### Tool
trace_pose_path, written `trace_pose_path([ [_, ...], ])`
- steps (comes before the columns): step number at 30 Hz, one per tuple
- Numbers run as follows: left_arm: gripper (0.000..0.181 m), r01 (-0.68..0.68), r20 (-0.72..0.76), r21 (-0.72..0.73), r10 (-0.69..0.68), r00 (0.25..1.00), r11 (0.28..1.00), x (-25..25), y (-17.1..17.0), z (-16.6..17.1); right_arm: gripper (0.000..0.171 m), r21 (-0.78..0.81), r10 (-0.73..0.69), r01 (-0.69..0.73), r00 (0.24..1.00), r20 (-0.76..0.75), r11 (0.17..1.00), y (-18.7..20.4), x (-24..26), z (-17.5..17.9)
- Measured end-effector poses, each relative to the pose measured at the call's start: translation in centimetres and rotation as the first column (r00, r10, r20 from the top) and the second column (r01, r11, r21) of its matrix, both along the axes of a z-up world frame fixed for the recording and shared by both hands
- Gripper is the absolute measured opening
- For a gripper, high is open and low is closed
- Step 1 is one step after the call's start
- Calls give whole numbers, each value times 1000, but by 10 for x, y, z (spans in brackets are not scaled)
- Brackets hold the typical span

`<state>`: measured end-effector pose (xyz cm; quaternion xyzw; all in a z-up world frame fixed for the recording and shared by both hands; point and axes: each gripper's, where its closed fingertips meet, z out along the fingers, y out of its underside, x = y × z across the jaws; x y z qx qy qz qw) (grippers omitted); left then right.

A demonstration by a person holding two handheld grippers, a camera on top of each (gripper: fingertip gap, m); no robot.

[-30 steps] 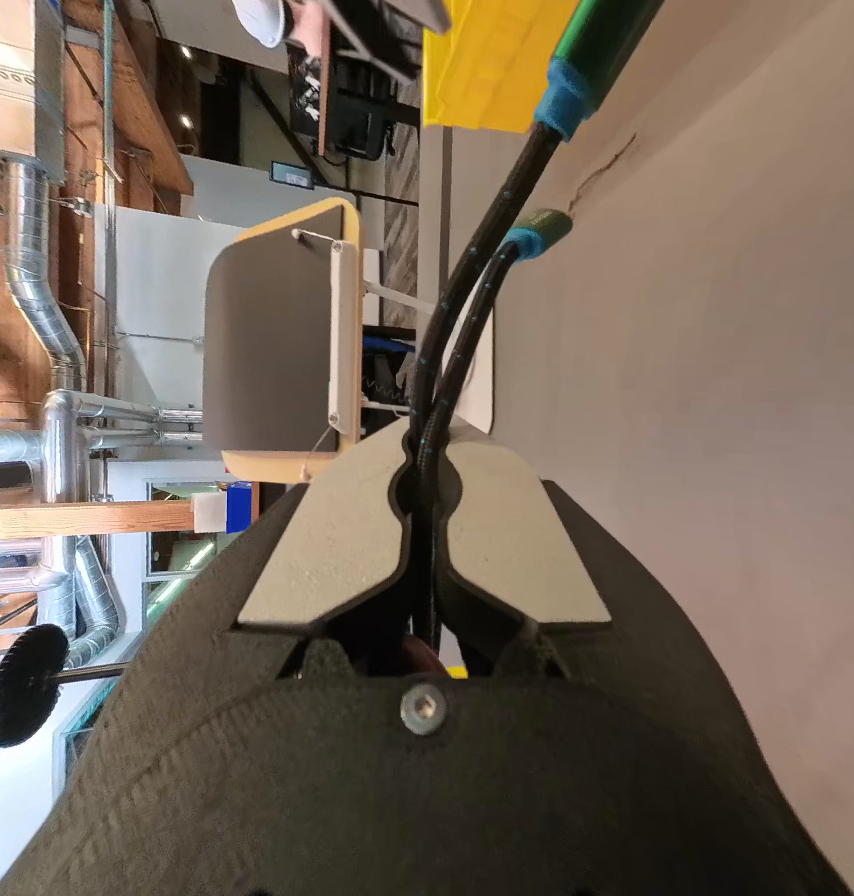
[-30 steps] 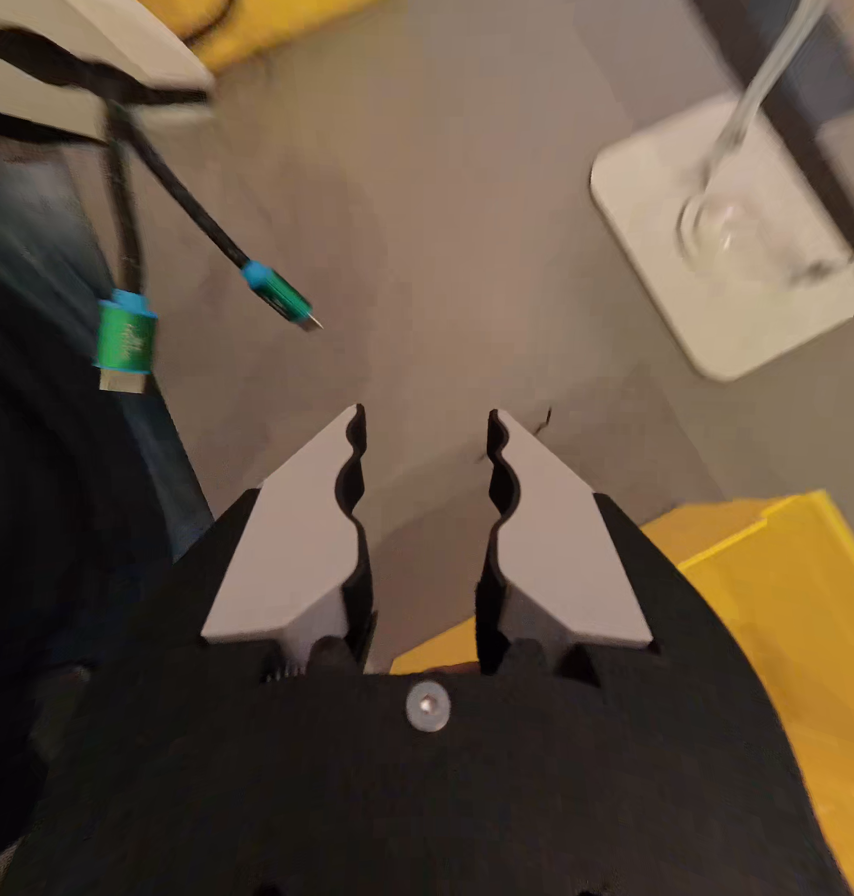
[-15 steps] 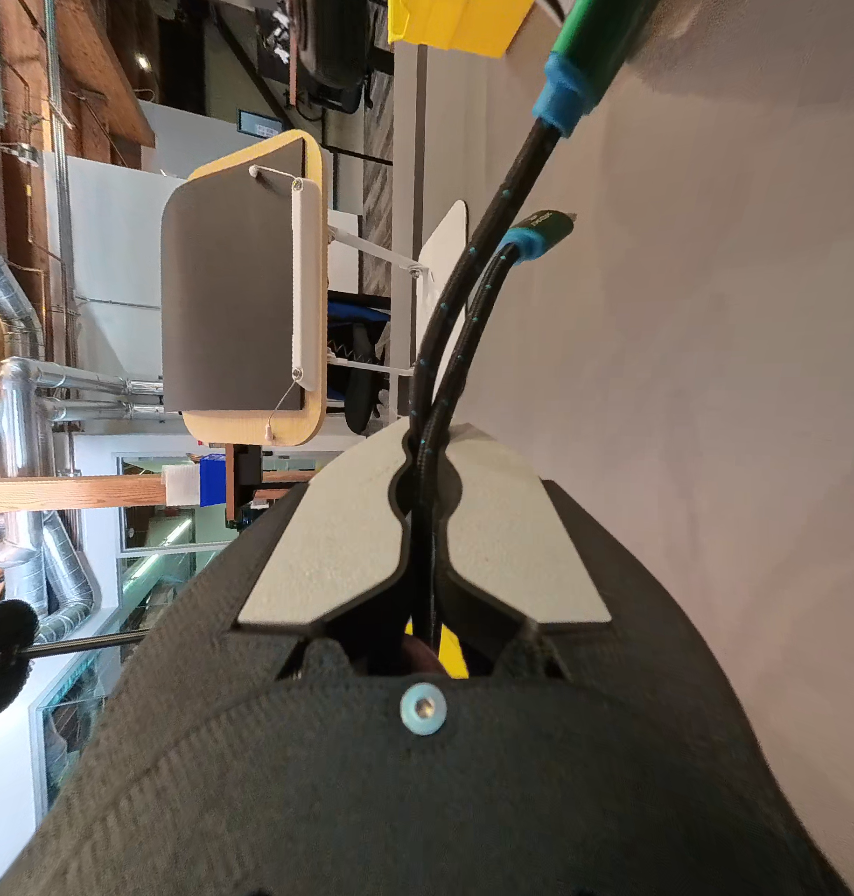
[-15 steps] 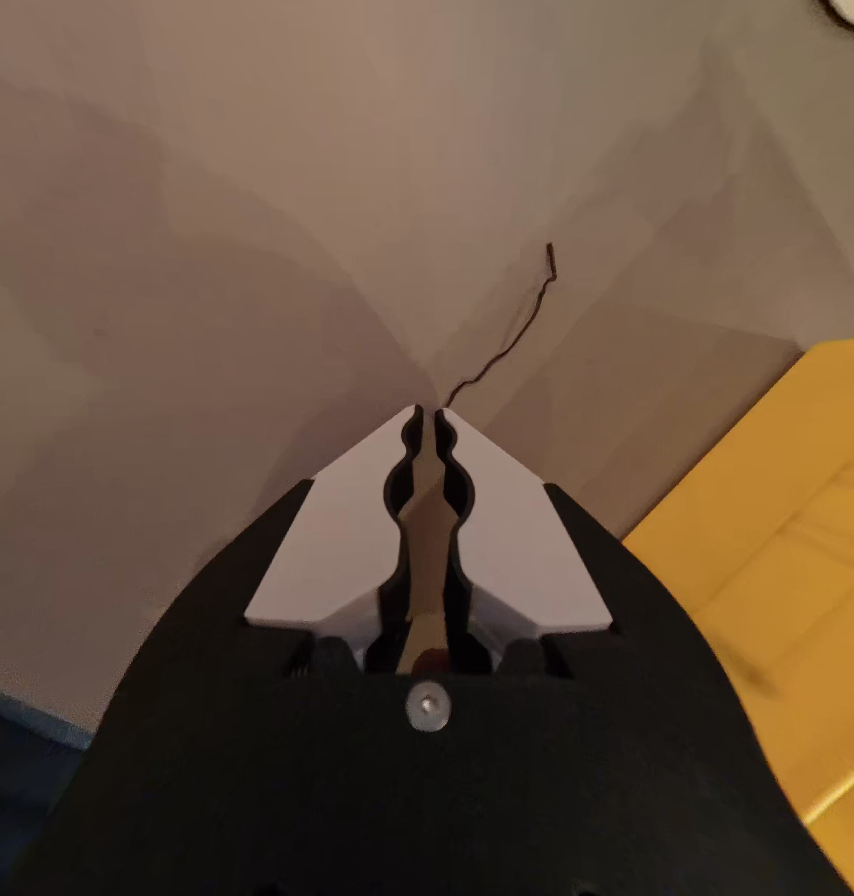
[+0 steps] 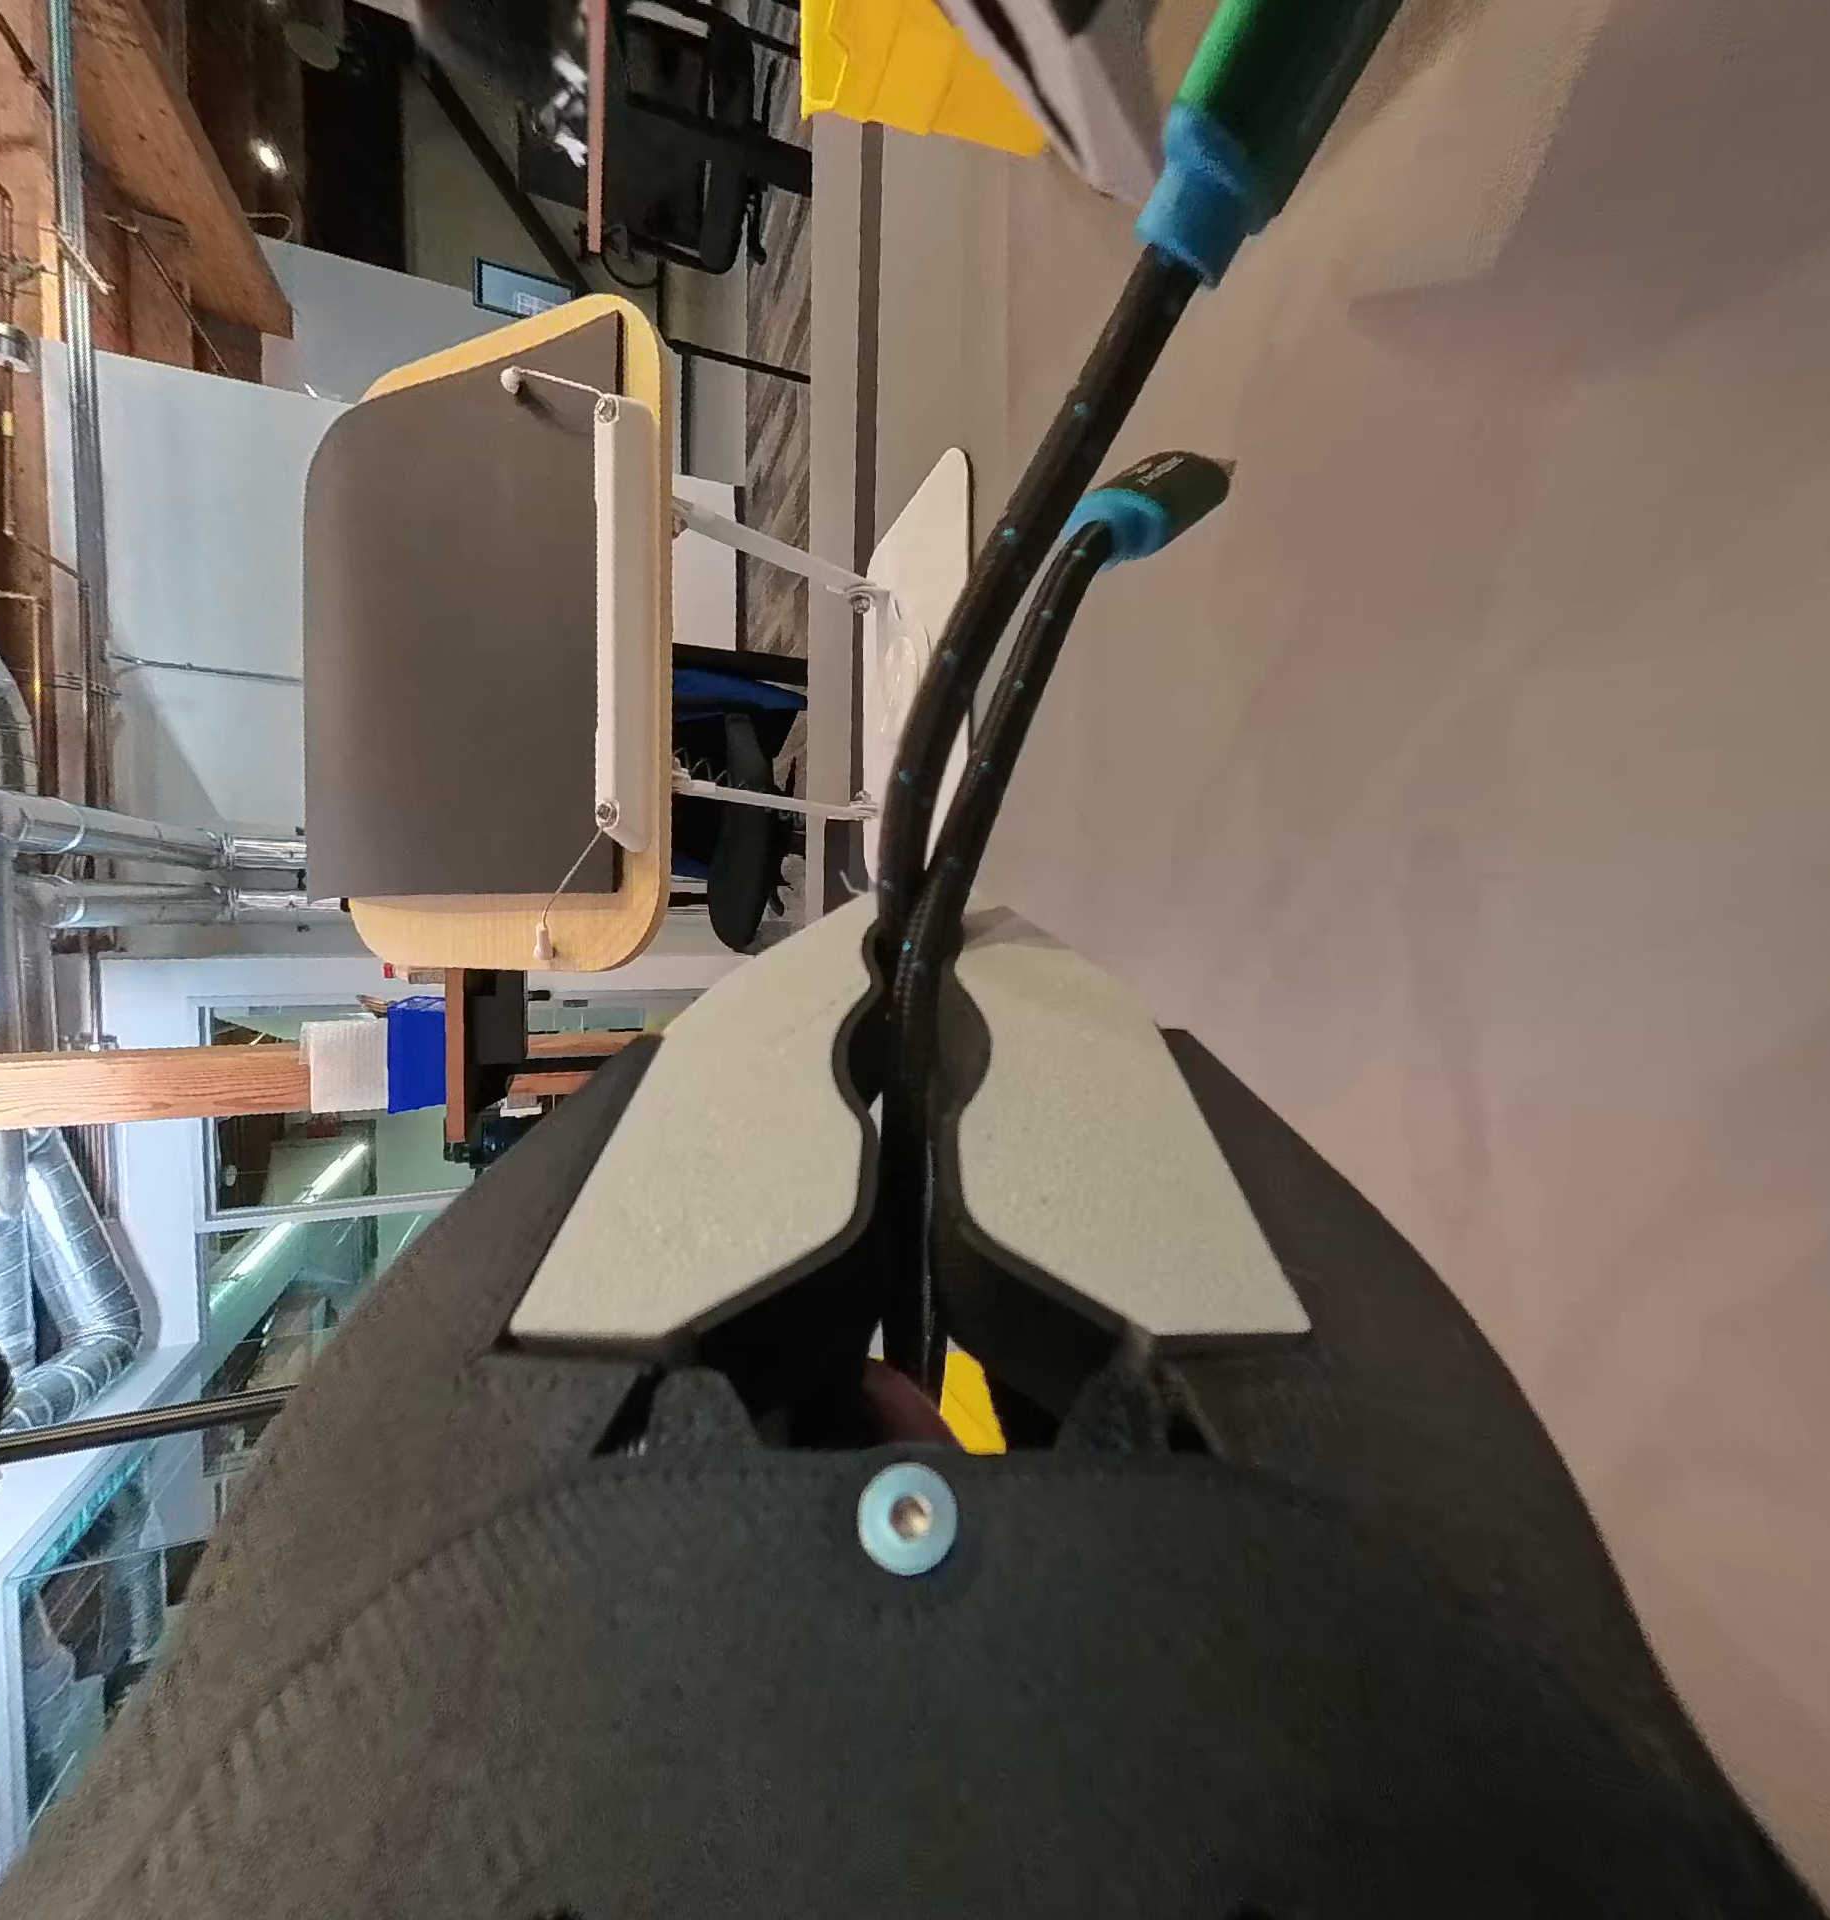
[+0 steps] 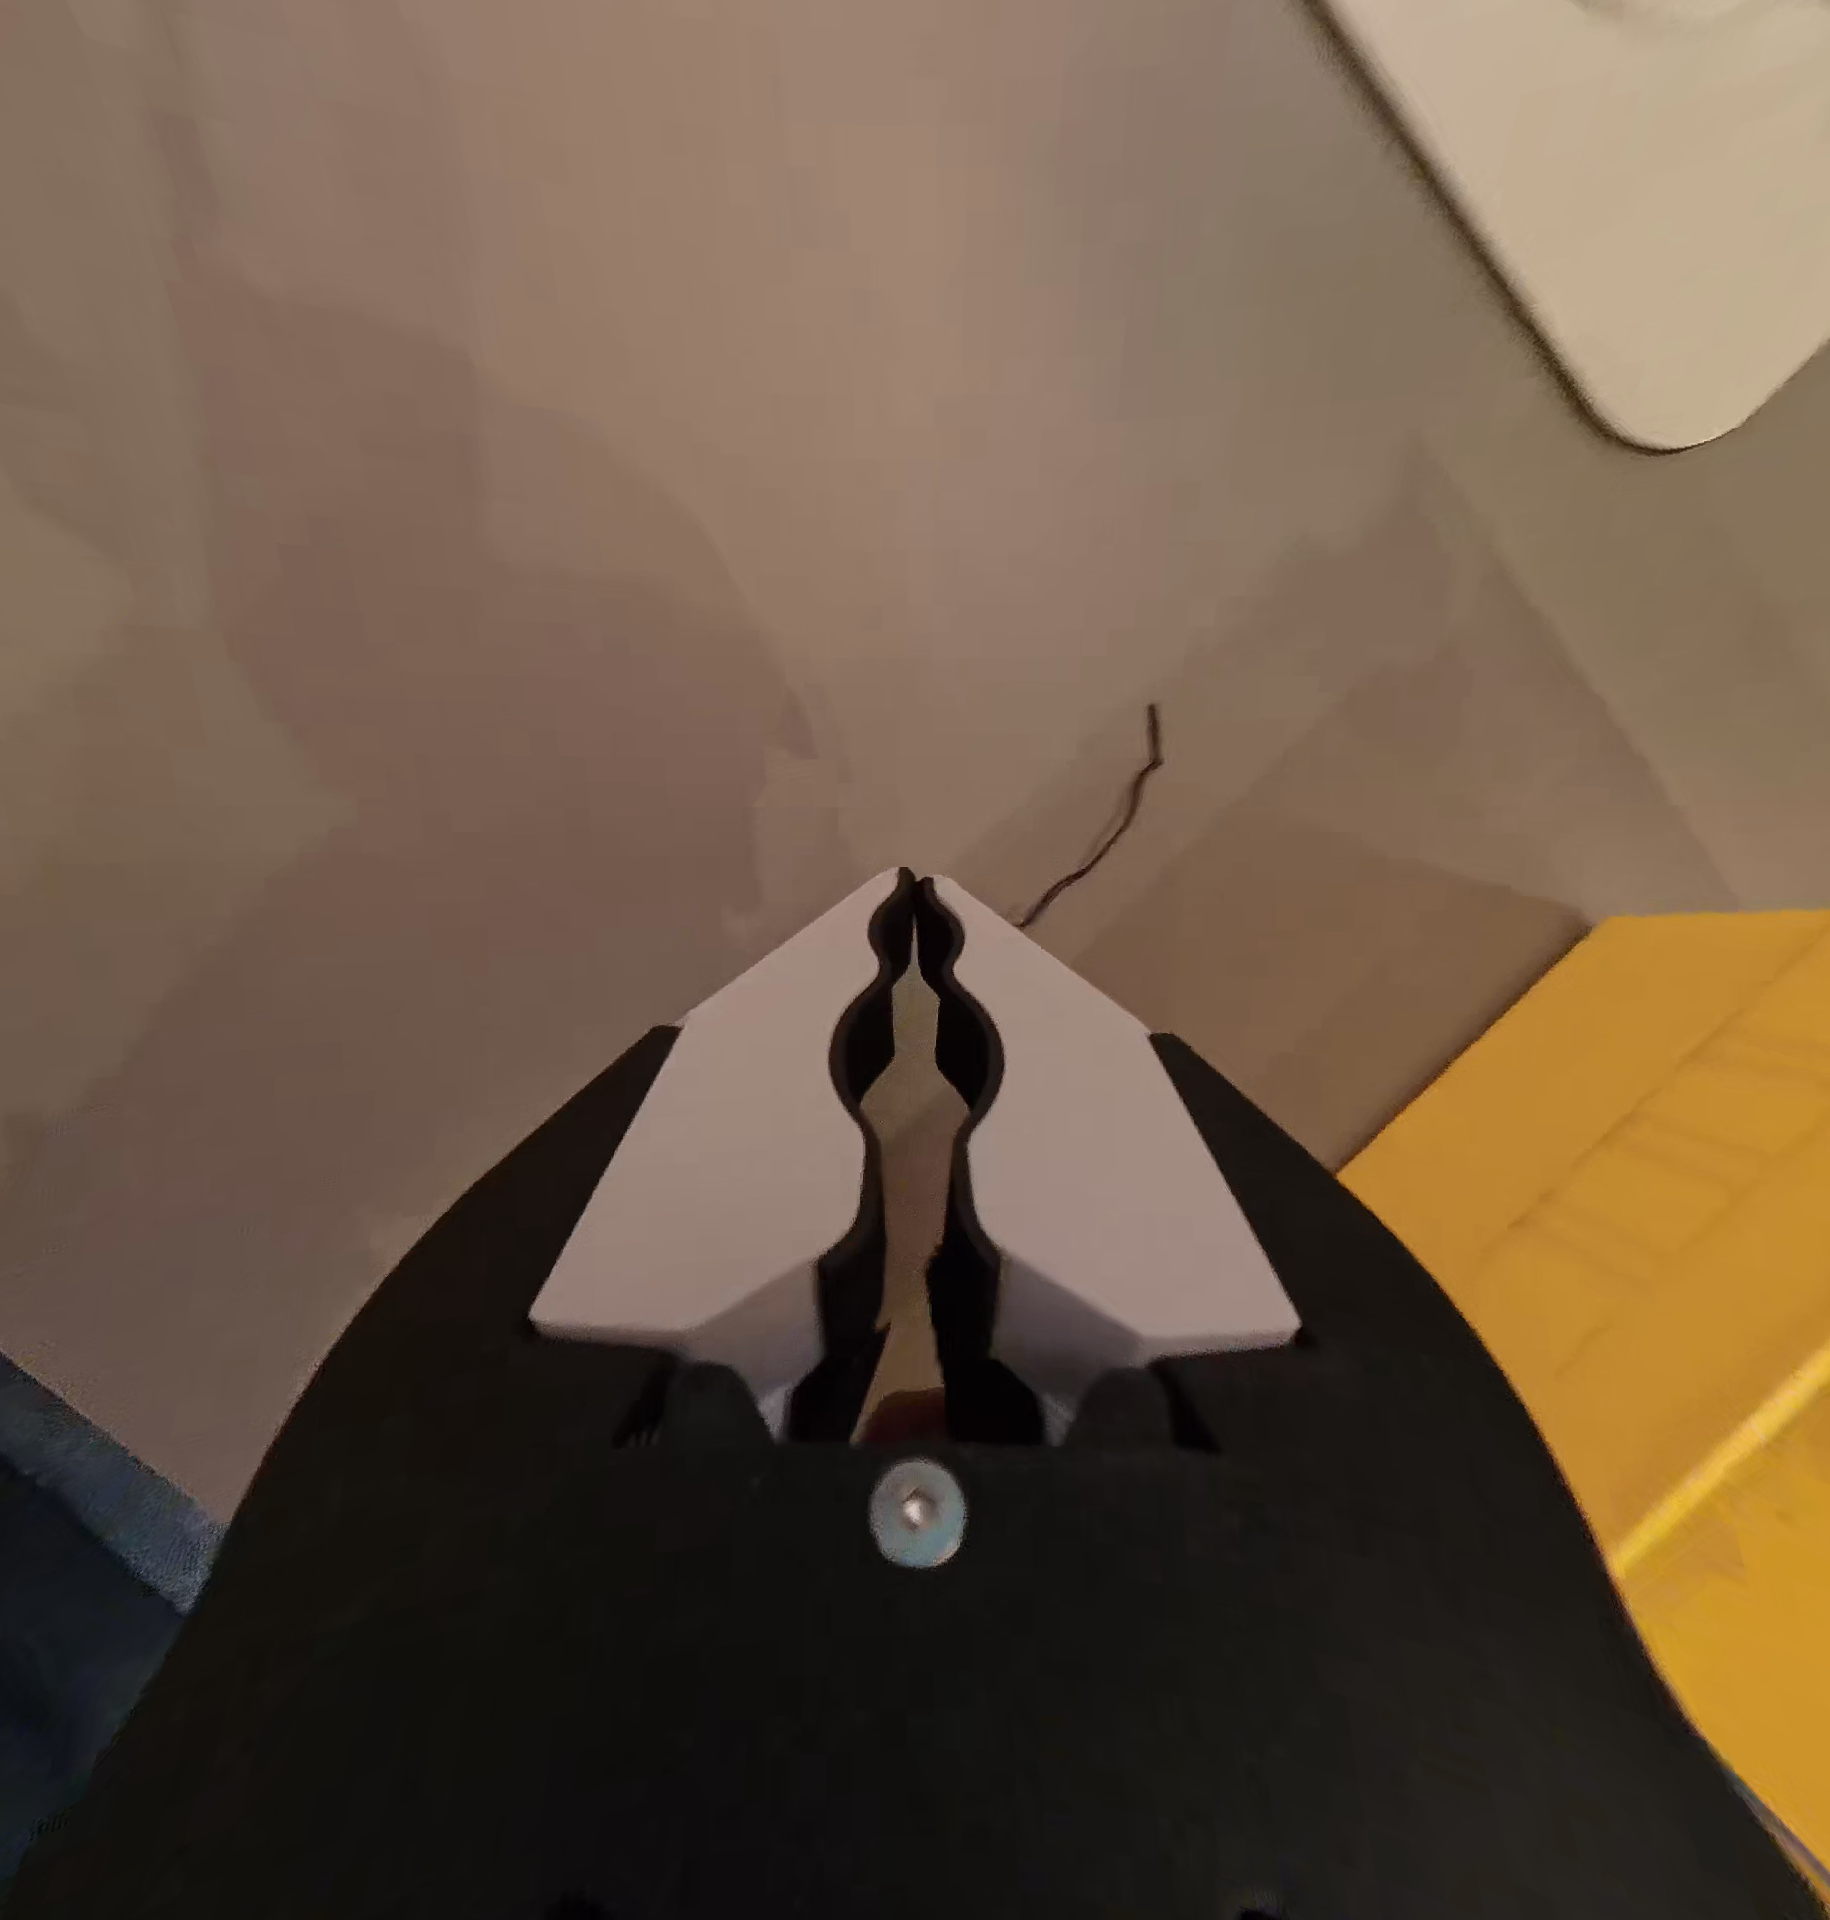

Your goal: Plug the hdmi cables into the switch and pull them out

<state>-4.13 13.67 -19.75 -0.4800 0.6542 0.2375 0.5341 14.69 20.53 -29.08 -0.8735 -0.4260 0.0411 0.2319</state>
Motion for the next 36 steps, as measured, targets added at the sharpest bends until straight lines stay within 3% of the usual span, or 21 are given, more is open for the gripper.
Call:
trace_pose_path([
  [2,1,1,1,-4,-1,1000,1000,1,-1,0,27,-18,60,-59,995,80,998,6,9,6],
  [5,1,12,-4,-8,-12,1000,1000,2,-6,1,63,-94,288,-273,921,262,957,11,18,18],
  [8,2,27,-2,-13,-27,1000,1000,4,-13,2,83,-145,545,-533,750,376,834,25,17,21],
  [11,2,29,-11,-14,-29,1000,999,2,-16,0,87,-253,703,-674,562,434,695,29,28,1],
  [13,1,25,-9,-17,-25,1000,1000,0,-16,-1,92,-310,753,-705,486,443,637,29,35,-13],
  [18,1,22,3,-29,-22,1000,999,-1,-13,-2,87,-325,778,-708,539,323,626,26,20,-25],
  [26,1,15,10,-44,-15,1000,999,-3,-10,-6,70,-370,760,-664,587,281,650,24,18,-39],
  [32,1,14,12,-50,-13,1000,999,-4,-8,-8,68,-382,770,-668,551,322,638,28,21,-36],
  [36,1,12,16,-53,-11,1000,999,-5,-8,-7,76,-366,759,-664,568,319,652,34,20,-29],
])
